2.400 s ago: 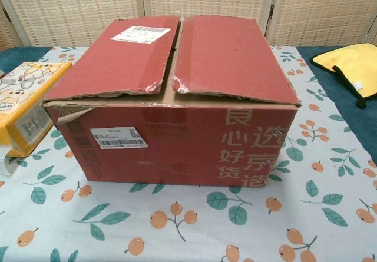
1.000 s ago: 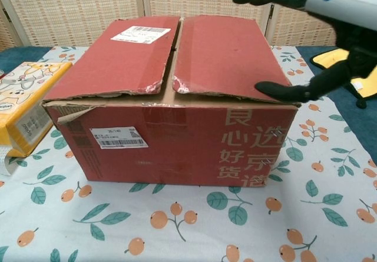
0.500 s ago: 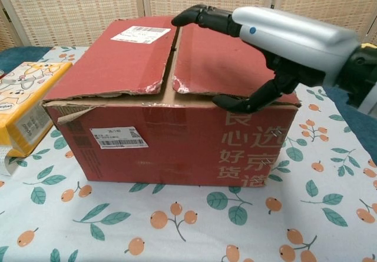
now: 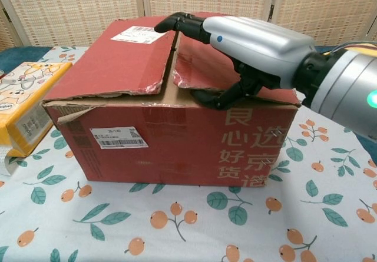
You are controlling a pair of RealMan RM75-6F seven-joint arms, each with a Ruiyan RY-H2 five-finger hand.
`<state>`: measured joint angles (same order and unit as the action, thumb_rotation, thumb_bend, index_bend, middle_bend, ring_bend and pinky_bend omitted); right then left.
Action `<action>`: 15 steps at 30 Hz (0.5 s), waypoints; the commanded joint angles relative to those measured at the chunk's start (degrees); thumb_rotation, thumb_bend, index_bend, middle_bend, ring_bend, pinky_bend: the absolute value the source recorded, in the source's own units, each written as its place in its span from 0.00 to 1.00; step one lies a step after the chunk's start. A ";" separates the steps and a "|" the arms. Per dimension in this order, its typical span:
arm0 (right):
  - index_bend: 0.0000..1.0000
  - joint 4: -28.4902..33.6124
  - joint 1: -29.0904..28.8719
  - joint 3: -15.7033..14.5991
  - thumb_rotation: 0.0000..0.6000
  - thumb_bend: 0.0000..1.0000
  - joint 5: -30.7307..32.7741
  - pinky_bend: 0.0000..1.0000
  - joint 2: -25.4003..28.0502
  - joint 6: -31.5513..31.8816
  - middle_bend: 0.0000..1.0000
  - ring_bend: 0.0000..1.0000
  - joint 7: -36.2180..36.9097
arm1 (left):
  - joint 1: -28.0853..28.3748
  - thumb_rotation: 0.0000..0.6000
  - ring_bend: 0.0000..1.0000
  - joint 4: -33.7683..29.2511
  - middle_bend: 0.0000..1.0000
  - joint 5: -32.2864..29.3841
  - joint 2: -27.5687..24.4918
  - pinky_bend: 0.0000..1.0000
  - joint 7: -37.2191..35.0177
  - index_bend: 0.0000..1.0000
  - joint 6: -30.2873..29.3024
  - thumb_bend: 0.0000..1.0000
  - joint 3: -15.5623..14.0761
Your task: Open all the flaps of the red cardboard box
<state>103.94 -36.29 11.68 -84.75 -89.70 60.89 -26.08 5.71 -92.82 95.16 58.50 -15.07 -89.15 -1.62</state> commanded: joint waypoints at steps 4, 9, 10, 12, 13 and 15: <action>0.00 -0.02 -0.16 0.70 1.00 0.41 -1.14 0.00 -0.16 2.67 0.00 0.00 1.00 | -0.03 1.00 0.00 0.14 0.00 0.20 -0.08 0.00 -0.36 0.00 -0.09 0.38 -0.04; 0.00 1.50 1.66 0.24 1.00 0.41 -4.23 0.00 1.85 7.52 0.00 0.00 1.50 | -0.02 1.00 0.00 0.27 0.00 0.19 -0.11 0.00 -0.48 0.00 -0.06 0.38 0.00; 0.00 1.76 2.35 0.13 1.00 0.41 -5.10 0.00 2.45 9.11 0.00 0.00 1.21 | -0.03 1.00 0.00 0.24 0.00 0.23 -0.09 0.00 -0.44 0.00 -0.07 0.38 -0.02; 0.00 2.15 3.89 -0.09 1.00 0.41 -6.40 0.00 3.65 12.18 0.00 0.00 0.79 | -0.07 1.00 0.00 0.14 0.00 0.45 -0.09 0.00 -0.47 0.00 -0.24 0.38 -0.05; 0.00 2.42 4.72 -0.28 1.00 0.41 -6.93 0.00 4.21 13.62 0.00 0.00 0.79 | -0.11 1.00 0.00 0.12 0.00 0.58 -0.08 0.00 -0.43 0.00 -0.35 0.38 -0.07; 0.00 3.04 6.72 -1.08 1.00 0.41 -8.10 0.00 5.50 16.71 0.00 0.00 1.33 | -0.16 1.00 0.00 0.07 0.00 0.91 -0.07 0.00 -0.30 0.00 -0.55 0.38 -0.16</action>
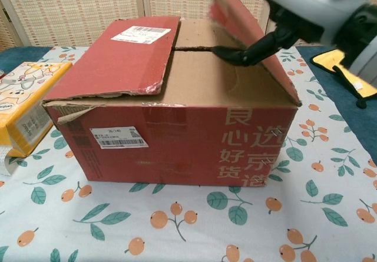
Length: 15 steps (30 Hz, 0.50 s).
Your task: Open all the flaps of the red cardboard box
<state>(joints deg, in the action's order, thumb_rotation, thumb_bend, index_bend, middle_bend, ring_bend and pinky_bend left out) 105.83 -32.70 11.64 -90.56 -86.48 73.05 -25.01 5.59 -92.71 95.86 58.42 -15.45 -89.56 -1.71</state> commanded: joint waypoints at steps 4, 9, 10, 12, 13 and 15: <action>0.00 1.75 9.39 -4.90 1.00 0.41 -6.73 0.00 5.68 13.35 0.00 0.00 2.59 | -0.12 1.00 0.00 -0.07 0.00 0.80 0.00 0.00 0.31 0.00 -0.40 0.38 -0.25; 0.00 -2.24 18.43 -10.87 1.00 0.41 -10.30 0.00 8.21 24.34 0.00 0.00 7.84 | -0.10 1.00 0.00 -0.04 0.00 0.89 -0.05 0.00 0.43 0.00 -0.34 0.38 -0.31; 0.00 -3.52 19.86 -11.65 1.00 0.41 -10.72 0.00 8.33 26.14 0.00 0.00 9.00 | -0.08 1.00 0.00 -0.06 0.00 0.84 -0.05 0.00 0.49 0.00 -0.26 0.38 -0.30; 0.00 -6.17 22.49 -12.73 1.00 0.41 -11.14 0.00 8.29 29.49 0.00 0.00 11.37 | -0.05 1.00 0.00 -0.13 0.00 0.80 -0.01 0.00 0.62 0.00 -0.18 0.38 -0.30; 0.00 -8.03 24.03 -13.19 1.00 0.41 -11.12 0.00 8.11 31.41 0.00 0.00 12.99 | -0.02 1.00 0.00 -0.16 0.00 0.80 0.02 0.00 0.75 0.00 -0.12 0.38 -0.29; 0.00 -11.05 26.18 -13.72 1.00 0.41 -10.53 0.00 7.65 33.60 0.00 0.00 15.72 | 0.07 1.00 0.00 -0.20 0.00 0.74 0.09 0.00 1.18 0.00 0.14 0.38 -0.29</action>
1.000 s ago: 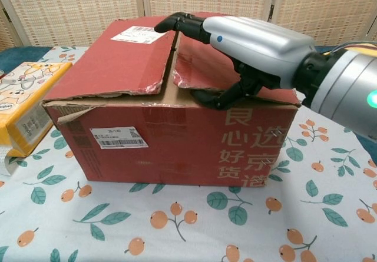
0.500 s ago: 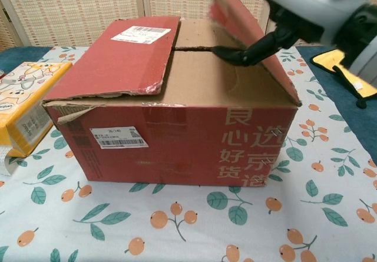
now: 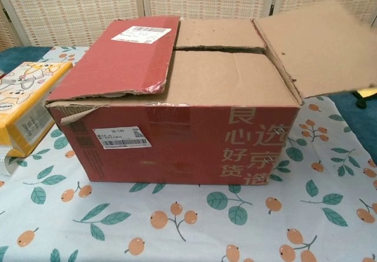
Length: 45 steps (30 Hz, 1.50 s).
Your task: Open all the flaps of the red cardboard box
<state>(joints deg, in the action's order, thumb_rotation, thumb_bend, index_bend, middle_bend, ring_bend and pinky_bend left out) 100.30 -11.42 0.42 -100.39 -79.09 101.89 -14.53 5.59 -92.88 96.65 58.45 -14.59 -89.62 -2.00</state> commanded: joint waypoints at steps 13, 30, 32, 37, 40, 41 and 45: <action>0.00 1.04 -1.28 0.28 1.00 0.41 -1.54 0.00 5.26 -8.29 0.00 0.00 7.20 | 0.55 1.00 0.00 -0.38 0.00 -0.88 0.55 0.00 2.27 0.00 1.34 0.38 0.37; 0.00 -0.62 2.00 0.22 1.00 0.41 -0.56 0.00 9.11 -5.57 0.00 0.00 12.61 | 4.54 1.00 0.00 -14.14 0.00 7.34 0.90 0.01 18.75 0.00 7.21 0.38 -0.74; 0.00 -1.73 3.60 -0.55 1.00 0.41 -0.98 0.00 9.46 -3.53 0.00 0.00 14.53 | 5.85 1.00 0.00 -17.25 0.00 6.58 1.59 0.01 22.74 0.00 9.88 0.38 0.03; 0.00 -6.69 6.90 -1.95 1.00 0.41 -2.28 0.00 9.22 1.04 0.00 0.00 19.21 | 8.73 1.00 0.00 -22.09 0.01 1.84 5.11 0.05 33.73 0.00 14.58 0.38 3.81; 0.00 -8.57 7.58 -2.21 1.00 0.41 -2.75 0.00 9.38 2.01 0.00 0.00 21.81 | 10.12 1.00 0.02 -25.15 0.03 -2.56 7.55 0.06 35.97 0.00 15.91 0.38 6.18; 0.00 -8.94 7.66 -2.22 1.00 0.41 -2.82 0.00 9.50 2.09 0.00 0.00 22.42 | 10.30 1.00 0.03 -26.45 0.04 -4.28 8.50 0.06 36.62 0.00 15.98 0.38 6.83; 0.00 -10.13 7.91 -2.13 1.00 0.41 -2.85 0.00 9.80 2.12 0.00 0.00 24.50 | 11.89 1.00 0.04 -32.85 0.05 -10.61 11.33 0.06 41.28 0.00 17.97 0.38 8.20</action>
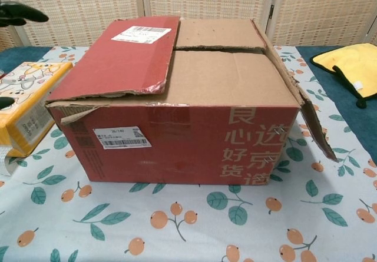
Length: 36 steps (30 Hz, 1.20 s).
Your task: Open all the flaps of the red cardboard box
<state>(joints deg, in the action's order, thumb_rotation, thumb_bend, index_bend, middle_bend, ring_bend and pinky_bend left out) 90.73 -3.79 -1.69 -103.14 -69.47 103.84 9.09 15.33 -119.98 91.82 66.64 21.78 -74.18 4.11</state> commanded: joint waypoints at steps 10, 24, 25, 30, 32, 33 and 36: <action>0.00 -2.11 0.67 0.63 1.00 0.41 0.75 0.00 0.50 0.03 0.00 0.00 5.28 | 5.67 1.00 0.04 -8.40 0.05 -14.37 13.02 0.05 22.99 0.00 0.77 0.43 3.48; 0.00 -3.72 1.98 0.89 1.00 0.41 1.14 0.00 1.19 0.81 0.00 0.00 8.46 | 10.11 1.00 0.04 -3.19 0.05 -18.64 20.84 0.05 29.38 0.00 -0.72 0.43 5.19; 0.00 -3.82 2.03 0.98 1.00 0.41 1.24 0.00 1.23 0.86 0.00 0.00 8.69 | 10.33 1.00 0.04 -2.98 0.05 -18.93 20.97 0.05 29.49 0.00 -0.75 0.43 5.33; 0.00 -4.10 2.20 1.46 1.00 0.41 1.70 0.00 1.52 1.02 0.00 0.00 9.71 | 11.59 1.00 0.03 -1.41 0.05 -20.20 21.77 0.05 30.27 0.00 -0.60 0.43 5.55; 0.00 -4.20 2.28 1.69 1.00 0.41 1.95 0.00 1.70 1.12 0.00 0.00 10.27 | 12.05 1.00 0.03 -0.78 0.05 -20.65 22.14 0.05 30.32 0.00 -0.49 0.43 5.45; 0.00 -4.30 2.33 1.79 1.00 0.41 2.08 0.00 1.75 1.17 0.00 0.00 10.52 | 12.24 1.00 0.03 -0.69 0.05 -20.85 22.21 0.05 30.27 0.00 -0.41 0.43 5.44; 0.00 -4.91 2.47 1.89 1.00 0.41 2.62 0.00 1.74 0.87 0.00 0.00 11.44 | 12.86 1.00 0.03 -0.38 0.05 -20.92 22.50 0.05 30.10 0.00 -0.57 0.43 5.53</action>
<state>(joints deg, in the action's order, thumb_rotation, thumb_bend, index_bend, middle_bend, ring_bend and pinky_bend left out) 86.00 -1.37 0.16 -100.69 -67.74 104.85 20.32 28.09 -120.43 70.89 89.06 51.91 -74.71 9.64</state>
